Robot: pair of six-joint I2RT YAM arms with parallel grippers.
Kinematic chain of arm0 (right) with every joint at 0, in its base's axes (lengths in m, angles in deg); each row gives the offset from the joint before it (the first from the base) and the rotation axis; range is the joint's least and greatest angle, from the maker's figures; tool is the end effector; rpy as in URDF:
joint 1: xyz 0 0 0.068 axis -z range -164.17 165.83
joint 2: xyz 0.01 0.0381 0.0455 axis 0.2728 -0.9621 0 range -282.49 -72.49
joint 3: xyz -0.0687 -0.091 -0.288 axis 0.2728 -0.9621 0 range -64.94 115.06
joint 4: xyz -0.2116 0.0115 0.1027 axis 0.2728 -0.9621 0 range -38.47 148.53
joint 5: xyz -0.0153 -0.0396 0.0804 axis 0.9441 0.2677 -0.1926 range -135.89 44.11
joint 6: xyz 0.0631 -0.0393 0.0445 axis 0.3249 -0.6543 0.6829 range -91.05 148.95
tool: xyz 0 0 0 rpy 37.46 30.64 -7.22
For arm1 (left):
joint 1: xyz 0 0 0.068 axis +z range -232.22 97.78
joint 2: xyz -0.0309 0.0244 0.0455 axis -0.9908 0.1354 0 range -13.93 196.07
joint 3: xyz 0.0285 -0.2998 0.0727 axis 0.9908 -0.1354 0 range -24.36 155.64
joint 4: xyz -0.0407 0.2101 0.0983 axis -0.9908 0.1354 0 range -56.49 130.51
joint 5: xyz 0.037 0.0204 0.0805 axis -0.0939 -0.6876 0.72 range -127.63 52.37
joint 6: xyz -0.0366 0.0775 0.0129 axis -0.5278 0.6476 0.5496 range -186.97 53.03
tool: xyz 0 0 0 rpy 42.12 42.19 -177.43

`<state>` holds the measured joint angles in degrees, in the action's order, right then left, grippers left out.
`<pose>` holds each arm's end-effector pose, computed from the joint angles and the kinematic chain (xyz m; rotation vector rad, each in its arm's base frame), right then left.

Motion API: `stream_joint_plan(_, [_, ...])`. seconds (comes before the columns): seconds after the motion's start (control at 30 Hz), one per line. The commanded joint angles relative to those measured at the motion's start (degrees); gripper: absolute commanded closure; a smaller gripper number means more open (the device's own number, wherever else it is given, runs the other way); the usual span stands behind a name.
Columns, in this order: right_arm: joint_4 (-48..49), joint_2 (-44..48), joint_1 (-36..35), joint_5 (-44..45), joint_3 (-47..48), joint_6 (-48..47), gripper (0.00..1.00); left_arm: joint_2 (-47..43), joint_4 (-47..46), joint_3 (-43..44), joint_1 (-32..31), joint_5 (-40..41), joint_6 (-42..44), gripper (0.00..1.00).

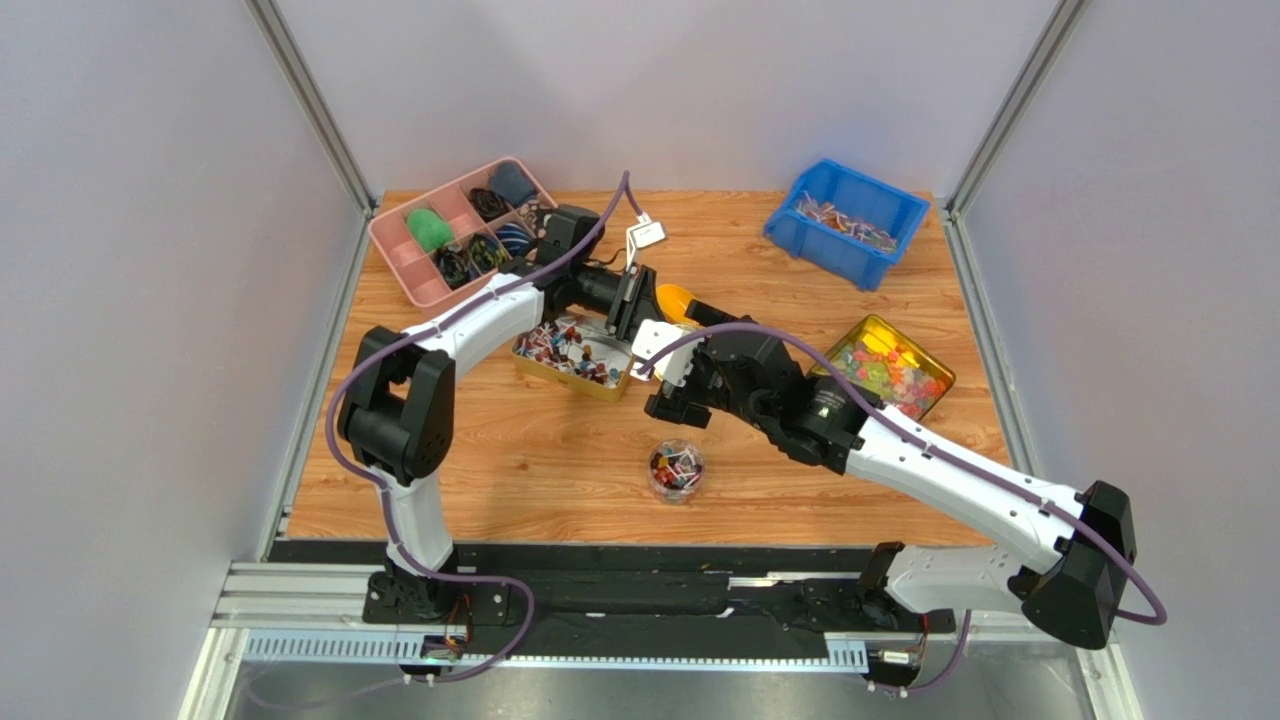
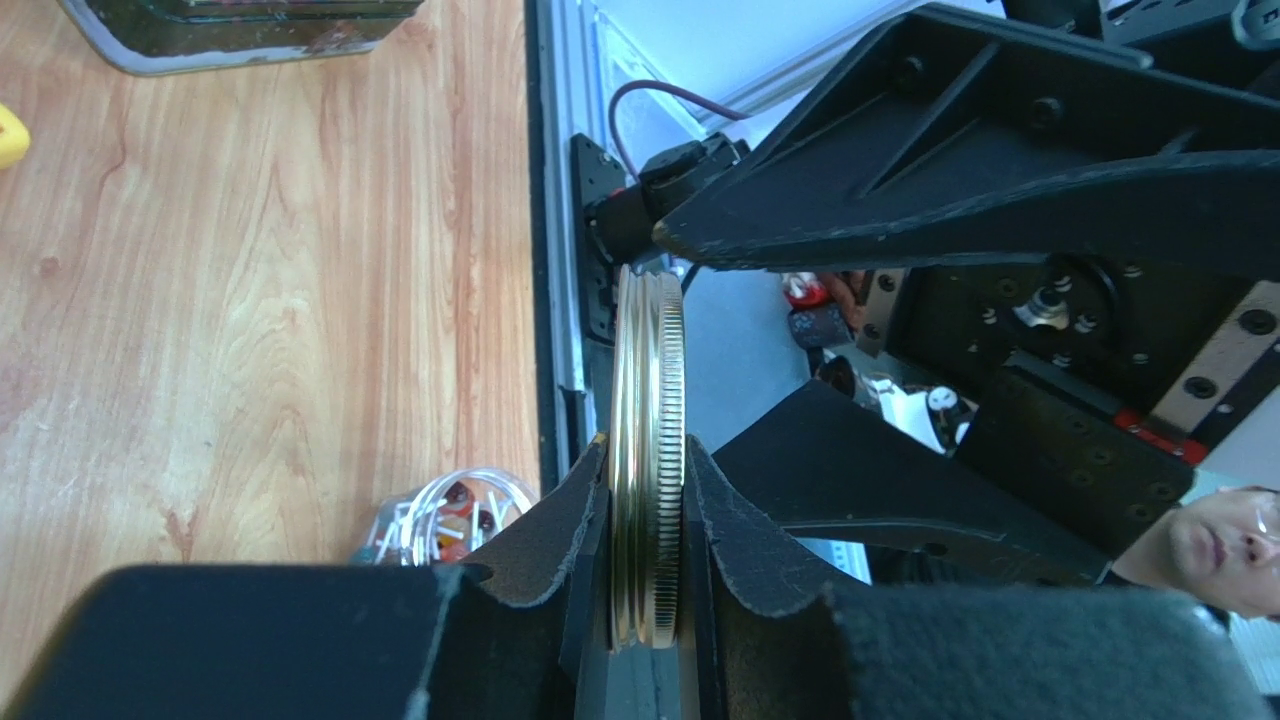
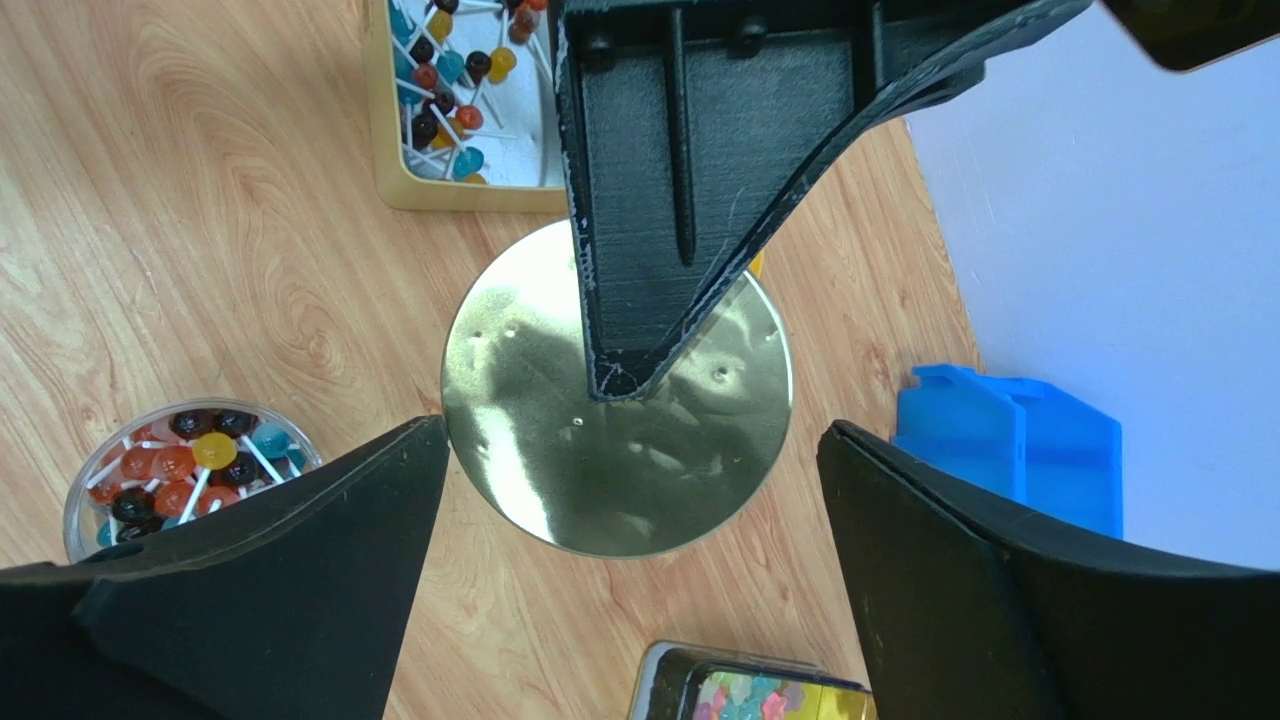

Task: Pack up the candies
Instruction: Pick up the bottle lid at the center of the board.

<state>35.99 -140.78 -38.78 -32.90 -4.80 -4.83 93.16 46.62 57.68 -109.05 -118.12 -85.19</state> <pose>0.1644 0.2016 0.3469 -1.3580 1.5907 -0.0190 0.3218 -0.2475 0.3110 0.9933 1.9775 -1.9811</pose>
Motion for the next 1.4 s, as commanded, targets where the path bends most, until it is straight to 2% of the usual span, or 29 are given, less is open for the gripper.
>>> stream_joint_plan(0.0, [2.6,-0.6,-0.1,1.2,1.0,1.6,0.0,-0.1,-2.5,2.2,0.5,-3.3,-2.3,0.83])
stream_joint_plan(0.3, [3.0,-1.3,-0.2,1.7,1.5,2.0,0.02,-0.7,-2.2,1.9,0.5,-3.2,-1.6,0.83])
stream_joint_plan(0.4, [2.9,-1.3,-0.2,1.5,1.9,2.1,0.08,-0.3,-2.0,2.1,0.5,-3.0,-1.6,0.83])
stream_joint_plan(0.43, [2.7,-1.3,-0.1,1.2,2.3,2.0,0.14,-0.1,-1.9,2.2,0.5,-3.0,-1.5,0.83])
stream_joint_plan(0.57, [1.3,-1.2,-0.2,-0.4,2.9,2.2,0.24,0.3,-1.2,2.3,0.5,-2.6,-0.6,0.83])
stream_joint_plan(0.7, [1.0,-1.2,-0.2,-0.7,3.2,2.4,0.27,0.6,-0.7,2.3,0.5,-2.5,-0.2,0.83])
stream_joint_plan(0.83, [0.6,-1.3,-0.3,-1.1,3.5,2.5,0.24,1.0,0.0,2.4,0.5,-2.0,0.5,0.83])
stream_joint_plan(0.9, [0.5,-1.5,-0.3,-1.3,3.7,2.8,0.27,1.1,0.6,2.5,0.5,-2.0,1.0,0.83])
stream_joint_plan(0.93, [0.4,-1.6,-0.4,-1.4,3.8,2.8,0.33,1.2,0.8,2.5,0.5,-1.9,1.3,0.83])
stream_joint_plan(1.07, [0.1,-1.5,-0.4,-1.5,3.4,2.8,0.39,1.0,1.1,2.8,0.5,-1.6,2.1,0.69])
stream_joint_plan(1.13, [0.1,-1.1,-0.4,-1.6,2.8,2.9,0.39,0.4,2.7,2.9,0.5,-1.3,5.3,0.55])
stream_joint_plan(1.2, [0.0,-0.3,-0.4,-1.7,2.4,2.8,0.39,-0.5,7.9,3.8,0.6,0.8,9.5,0.46])
stream_joint_plan(1.23, [-0.1,-0.1,-0.4,-1.7,1.9,2.8,0.39,-1.4,9.2,4.1,0.6,1.4,12.5,0.44])
stream_joint_plan(1.37, [-0.7,1.7,-0.3,-1.9,0.9,2.8,0.39,-4.4,11.8,3.8,1.4,4.8,15.7,0.33])
